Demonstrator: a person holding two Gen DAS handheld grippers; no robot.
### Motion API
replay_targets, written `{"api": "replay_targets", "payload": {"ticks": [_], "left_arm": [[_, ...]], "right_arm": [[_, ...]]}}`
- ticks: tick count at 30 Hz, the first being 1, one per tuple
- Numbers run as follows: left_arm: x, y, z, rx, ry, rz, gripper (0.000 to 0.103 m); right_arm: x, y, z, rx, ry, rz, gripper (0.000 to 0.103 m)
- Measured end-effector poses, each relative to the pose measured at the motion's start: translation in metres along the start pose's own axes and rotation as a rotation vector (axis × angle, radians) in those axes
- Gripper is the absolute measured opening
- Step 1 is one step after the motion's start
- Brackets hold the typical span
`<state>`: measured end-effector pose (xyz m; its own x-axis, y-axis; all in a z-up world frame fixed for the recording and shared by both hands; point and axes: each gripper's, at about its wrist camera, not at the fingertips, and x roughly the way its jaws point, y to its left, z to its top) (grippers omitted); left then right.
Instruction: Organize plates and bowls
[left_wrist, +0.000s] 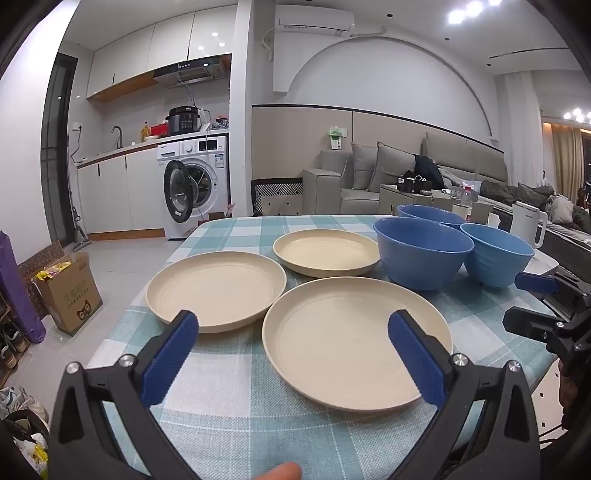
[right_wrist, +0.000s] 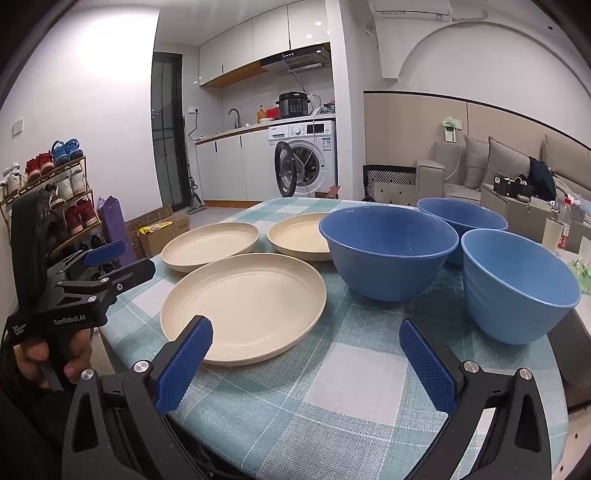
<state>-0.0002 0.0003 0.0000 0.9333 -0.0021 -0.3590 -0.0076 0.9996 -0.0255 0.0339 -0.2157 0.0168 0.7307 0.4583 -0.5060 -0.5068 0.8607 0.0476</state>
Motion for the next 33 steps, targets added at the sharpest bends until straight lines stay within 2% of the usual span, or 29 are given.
{"api": "replay_targets", "payload": {"ticks": [33], "left_arm": [[0.0009, 0.0017, -0.0017, -0.001, -0.003, -0.003, 0.103]], "right_arm": [[0.0034, 0.0003, -0.0017, -0.002, 0.008, 0.001, 0.103]]}}
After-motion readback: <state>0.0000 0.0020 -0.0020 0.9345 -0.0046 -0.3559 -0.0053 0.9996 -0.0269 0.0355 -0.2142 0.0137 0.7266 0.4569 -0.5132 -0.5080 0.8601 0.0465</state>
